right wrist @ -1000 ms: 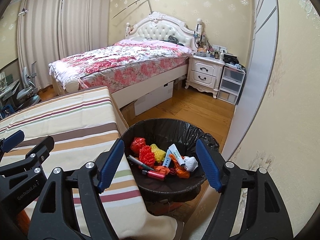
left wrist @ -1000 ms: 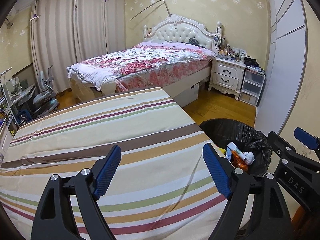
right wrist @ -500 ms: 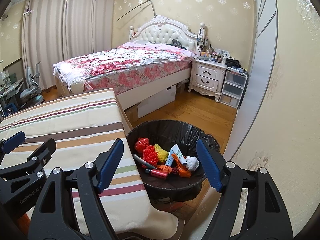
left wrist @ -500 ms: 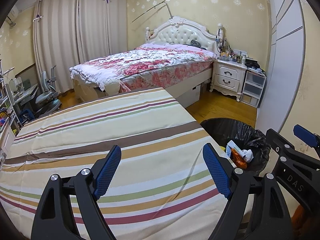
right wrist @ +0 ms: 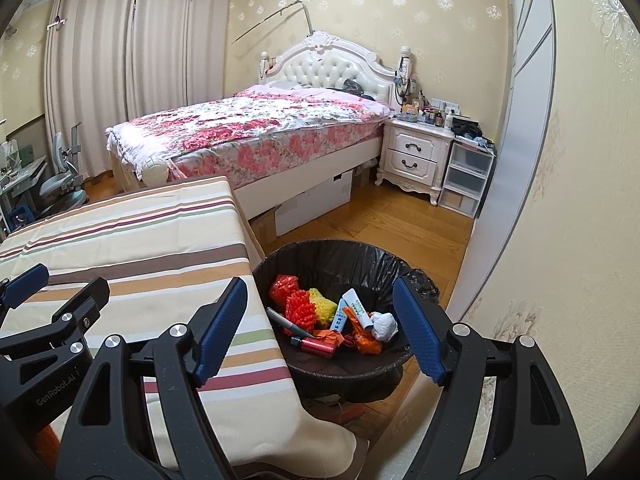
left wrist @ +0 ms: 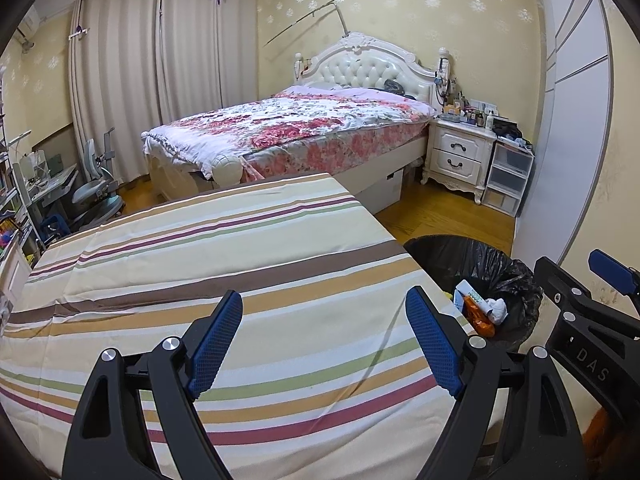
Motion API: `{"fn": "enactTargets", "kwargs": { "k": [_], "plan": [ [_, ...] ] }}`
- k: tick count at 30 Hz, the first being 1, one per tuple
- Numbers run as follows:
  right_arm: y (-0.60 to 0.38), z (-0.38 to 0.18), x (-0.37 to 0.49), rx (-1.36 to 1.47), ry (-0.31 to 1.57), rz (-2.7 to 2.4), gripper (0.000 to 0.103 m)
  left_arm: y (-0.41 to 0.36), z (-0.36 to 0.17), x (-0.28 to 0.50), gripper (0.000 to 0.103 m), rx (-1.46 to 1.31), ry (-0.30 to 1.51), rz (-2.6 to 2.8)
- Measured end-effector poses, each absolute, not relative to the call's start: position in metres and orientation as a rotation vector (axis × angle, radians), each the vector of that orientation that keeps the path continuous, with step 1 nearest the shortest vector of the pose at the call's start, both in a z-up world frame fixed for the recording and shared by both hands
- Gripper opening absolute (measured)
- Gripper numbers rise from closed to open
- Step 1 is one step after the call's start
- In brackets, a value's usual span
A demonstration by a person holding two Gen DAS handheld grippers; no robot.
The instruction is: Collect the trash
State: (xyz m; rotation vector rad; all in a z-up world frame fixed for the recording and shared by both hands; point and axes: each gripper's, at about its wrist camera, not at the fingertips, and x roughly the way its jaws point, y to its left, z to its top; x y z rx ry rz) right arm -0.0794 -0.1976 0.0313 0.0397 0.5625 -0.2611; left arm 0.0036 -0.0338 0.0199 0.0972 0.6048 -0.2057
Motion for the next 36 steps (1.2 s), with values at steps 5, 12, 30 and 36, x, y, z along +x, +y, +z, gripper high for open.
{"fn": "enactTargets", "kwargs": {
  "k": [5, 12, 30, 36],
  "plan": [
    [-0.1973, 0.0314, -0.0793, 0.039, 0.561, -0.261, 0.074, -0.0331, 0.0200, 0.0032, 0.081, 0.097, 0.605, -0.206],
    [-0.1971, 0.0309, -0.0803, 0.038, 0.560, -0.260, 0.074, -0.0290, 0.0198, 0.0014, 0.081, 0.093, 0.605, -0.201],
    [-0.1958, 0.0312, -0.0809, 0.037, 0.560, -0.260, 0.074, -0.0257, 0.0198, 0.0024, 0.081, 0.087, 0.613, -0.192],
    [-0.1955, 0.0309, -0.0802, 0.037, 0.560, -0.260, 0.074, -0.0252, 0.0199, 0.0025, 0.081, 0.087, 0.613, -0.192]
  ]
}}
